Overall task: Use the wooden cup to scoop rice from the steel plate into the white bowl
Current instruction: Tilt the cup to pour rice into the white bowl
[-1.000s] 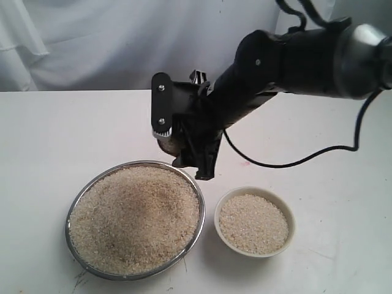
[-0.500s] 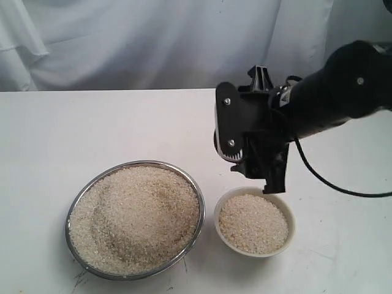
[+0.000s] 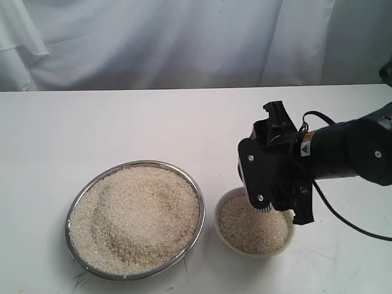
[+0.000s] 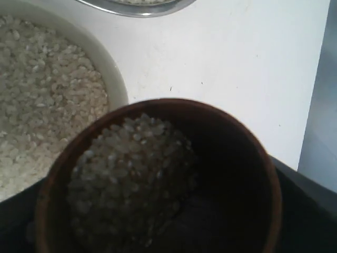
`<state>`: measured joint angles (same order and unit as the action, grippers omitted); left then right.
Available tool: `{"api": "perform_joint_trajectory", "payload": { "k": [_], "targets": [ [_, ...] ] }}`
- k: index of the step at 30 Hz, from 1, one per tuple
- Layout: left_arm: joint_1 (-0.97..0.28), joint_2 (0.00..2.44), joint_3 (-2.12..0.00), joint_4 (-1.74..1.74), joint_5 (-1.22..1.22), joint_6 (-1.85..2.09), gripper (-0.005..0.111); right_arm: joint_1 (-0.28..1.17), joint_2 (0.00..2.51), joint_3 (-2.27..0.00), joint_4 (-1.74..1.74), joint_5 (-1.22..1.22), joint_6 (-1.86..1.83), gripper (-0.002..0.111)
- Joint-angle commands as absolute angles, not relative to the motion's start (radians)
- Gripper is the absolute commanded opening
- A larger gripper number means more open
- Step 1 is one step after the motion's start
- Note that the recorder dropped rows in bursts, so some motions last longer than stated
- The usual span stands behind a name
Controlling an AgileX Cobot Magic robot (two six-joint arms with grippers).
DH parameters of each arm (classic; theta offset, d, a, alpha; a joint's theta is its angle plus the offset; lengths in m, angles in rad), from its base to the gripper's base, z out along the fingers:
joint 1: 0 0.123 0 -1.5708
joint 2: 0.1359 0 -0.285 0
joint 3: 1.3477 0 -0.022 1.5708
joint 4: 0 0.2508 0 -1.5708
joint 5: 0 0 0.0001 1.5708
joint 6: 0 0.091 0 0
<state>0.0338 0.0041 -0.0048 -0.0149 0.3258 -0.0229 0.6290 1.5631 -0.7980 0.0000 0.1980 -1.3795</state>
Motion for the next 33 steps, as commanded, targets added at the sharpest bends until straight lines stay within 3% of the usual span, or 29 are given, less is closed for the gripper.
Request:
{"api": "perform_joint_trajectory", "payload": {
  "k": [1,33],
  "targets": [
    [0.036,0.0,0.0,-0.016,0.319,-0.024,0.0,0.626,1.551,-0.783,-0.09,0.128,-1.385,0.0],
    [0.036,0.0,0.0,-0.016,0.319,-0.024,0.0,0.631,1.539,-0.712,-0.355,-0.061,-1.527,0.0]
  ]
}}
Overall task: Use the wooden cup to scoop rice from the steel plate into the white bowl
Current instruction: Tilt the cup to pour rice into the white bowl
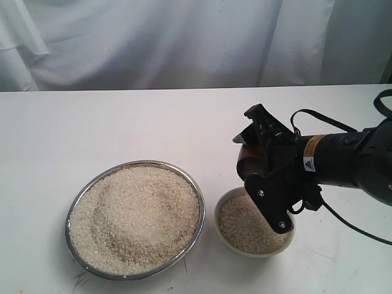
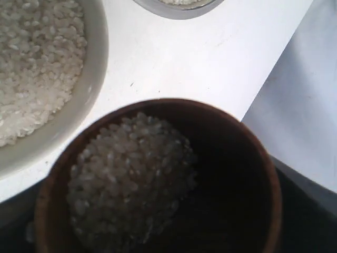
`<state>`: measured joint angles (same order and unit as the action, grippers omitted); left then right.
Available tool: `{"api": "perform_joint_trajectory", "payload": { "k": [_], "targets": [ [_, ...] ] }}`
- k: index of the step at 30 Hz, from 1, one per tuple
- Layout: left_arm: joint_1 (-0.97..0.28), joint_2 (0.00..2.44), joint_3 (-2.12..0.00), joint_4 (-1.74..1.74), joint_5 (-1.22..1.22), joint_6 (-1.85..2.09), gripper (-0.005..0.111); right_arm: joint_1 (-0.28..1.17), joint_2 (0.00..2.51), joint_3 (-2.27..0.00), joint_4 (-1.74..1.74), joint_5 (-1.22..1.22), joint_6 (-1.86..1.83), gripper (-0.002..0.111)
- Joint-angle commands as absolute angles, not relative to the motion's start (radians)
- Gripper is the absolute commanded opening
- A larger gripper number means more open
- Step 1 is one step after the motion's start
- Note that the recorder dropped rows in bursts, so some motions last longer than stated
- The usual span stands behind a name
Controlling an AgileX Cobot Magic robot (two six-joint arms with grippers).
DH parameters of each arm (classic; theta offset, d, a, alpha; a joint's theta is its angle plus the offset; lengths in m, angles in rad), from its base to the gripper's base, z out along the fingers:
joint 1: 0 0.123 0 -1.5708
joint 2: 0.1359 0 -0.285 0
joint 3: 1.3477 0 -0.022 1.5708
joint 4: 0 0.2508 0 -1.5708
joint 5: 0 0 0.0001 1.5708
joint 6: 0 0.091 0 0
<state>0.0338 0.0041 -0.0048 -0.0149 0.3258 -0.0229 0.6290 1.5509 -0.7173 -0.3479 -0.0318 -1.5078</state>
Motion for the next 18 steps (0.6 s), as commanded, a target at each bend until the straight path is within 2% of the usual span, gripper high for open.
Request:
{"api": "perform_joint_trajectory", "payload": {
  "k": [1,5,12,17,18],
  "targets": [
    [0.036,0.0,0.0,-0.016,0.319,-0.024,0.0,0.631,1.539,-0.703,-0.355,-0.087,-1.543,0.0],
    [0.036,0.0,0.0,-0.016,0.319,-0.024,0.0,0.631,1.539,-0.633,-0.326,-0.228,-1.682,0.0],
    [0.036,0.0,0.0,-0.016,0.319,-0.024,0.0,0.637,1.539,-0.544,0.0,-0.459,-2.053,0.0],
    [0.036,0.0,0.0,-0.016,0.319,-0.024,0.0,0.637,1.539,-0.522,0.017,-0.473,-2.068,0.0],
    [0.036,0.0,0.0,-0.016,0.319,-0.024,0.0,0.637,1.539,-0.506,0.005,-0.541,-2.068,0.0]
  ]
}}
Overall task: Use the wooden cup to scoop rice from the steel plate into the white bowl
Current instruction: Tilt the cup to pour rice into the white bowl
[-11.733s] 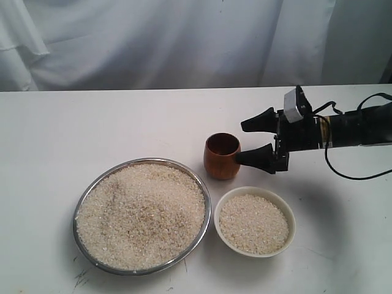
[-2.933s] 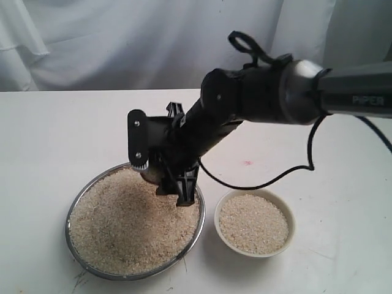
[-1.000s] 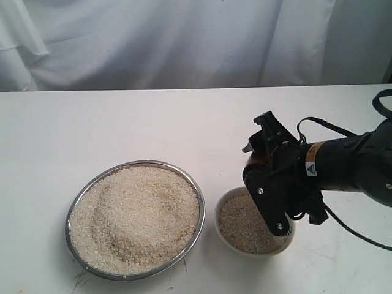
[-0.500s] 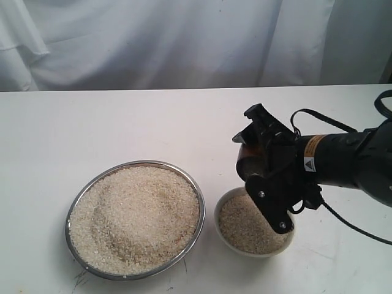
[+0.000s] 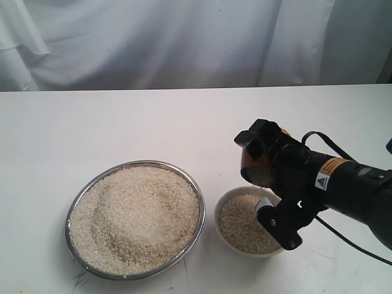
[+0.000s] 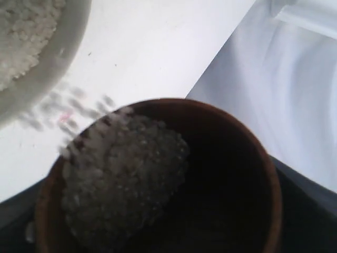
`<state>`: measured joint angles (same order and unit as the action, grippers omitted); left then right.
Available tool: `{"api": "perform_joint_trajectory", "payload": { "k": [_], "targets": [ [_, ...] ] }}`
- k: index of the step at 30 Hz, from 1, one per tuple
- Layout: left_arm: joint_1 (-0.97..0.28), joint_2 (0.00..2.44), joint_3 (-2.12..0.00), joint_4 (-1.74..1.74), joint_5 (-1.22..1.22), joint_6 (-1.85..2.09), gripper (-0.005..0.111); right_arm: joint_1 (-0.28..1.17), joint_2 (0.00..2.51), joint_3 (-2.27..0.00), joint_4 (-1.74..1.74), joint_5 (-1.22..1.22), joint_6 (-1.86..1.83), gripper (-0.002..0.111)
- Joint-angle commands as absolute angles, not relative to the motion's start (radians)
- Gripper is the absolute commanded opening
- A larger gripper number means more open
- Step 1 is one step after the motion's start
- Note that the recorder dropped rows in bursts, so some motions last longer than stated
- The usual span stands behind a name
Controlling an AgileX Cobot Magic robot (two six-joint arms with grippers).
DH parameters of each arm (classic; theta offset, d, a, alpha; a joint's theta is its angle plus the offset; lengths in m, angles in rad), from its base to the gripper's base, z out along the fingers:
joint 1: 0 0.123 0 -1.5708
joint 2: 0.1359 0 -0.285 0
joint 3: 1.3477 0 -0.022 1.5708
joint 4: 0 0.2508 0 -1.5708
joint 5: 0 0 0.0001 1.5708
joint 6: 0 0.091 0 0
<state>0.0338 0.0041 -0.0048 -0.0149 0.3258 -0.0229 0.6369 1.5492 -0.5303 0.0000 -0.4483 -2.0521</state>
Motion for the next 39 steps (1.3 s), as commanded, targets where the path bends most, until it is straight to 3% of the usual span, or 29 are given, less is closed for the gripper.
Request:
{"api": "perform_joint_trajectory", "payload": {
  "k": [1,39],
  "targets": [
    [0.036,0.0,0.0,-0.016,0.319,-0.024,0.0,0.637,1.539,-0.497,-0.008,-0.56,-2.068,0.0],
    [0.036,0.0,0.0,-0.016,0.319,-0.024,0.0,0.639,1.539,-0.447,-0.202,-0.841,-2.113,0.0]
  ]
}}
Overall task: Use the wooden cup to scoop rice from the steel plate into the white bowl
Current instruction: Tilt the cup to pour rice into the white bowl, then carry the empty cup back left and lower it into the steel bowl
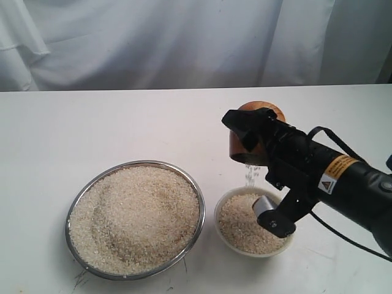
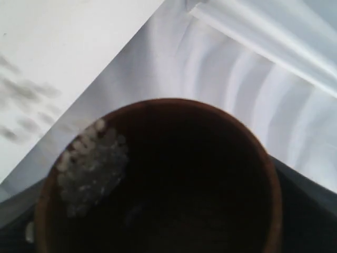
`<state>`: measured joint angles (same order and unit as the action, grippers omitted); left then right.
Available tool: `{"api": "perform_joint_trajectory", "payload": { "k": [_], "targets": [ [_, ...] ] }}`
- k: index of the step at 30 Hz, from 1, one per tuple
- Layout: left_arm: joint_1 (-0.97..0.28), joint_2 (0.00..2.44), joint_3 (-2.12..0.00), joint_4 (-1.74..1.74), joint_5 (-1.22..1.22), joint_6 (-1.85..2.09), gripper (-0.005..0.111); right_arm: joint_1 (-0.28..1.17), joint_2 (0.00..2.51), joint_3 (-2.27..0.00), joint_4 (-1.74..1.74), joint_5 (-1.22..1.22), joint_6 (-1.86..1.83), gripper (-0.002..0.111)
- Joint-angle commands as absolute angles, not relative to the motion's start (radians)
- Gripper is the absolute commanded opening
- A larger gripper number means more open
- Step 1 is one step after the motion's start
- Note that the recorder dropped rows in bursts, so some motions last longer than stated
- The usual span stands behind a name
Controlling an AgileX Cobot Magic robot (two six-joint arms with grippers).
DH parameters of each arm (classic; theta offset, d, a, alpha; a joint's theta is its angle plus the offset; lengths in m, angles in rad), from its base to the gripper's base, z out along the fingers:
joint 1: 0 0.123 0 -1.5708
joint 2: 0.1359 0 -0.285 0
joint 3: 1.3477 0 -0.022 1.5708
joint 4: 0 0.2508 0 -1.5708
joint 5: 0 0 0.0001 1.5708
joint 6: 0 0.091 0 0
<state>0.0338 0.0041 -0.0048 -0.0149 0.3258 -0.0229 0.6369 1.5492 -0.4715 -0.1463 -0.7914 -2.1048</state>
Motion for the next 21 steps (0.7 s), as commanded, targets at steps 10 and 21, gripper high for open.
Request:
{"api": "perform_joint_trajectory", "payload": {
  "k": [10,21],
  "targets": [
    [0.036,0.0,0.0,-0.016,0.319,-0.024,0.0,0.639,1.539,-0.401,-0.191,-0.842,-2.113,0.0],
    [0.036,0.0,0.0,-0.016,0.319,-0.024,0.0,0.639,1.539,-0.41,-0.125,-0.828,-2.052,0.0]
  ]
}}
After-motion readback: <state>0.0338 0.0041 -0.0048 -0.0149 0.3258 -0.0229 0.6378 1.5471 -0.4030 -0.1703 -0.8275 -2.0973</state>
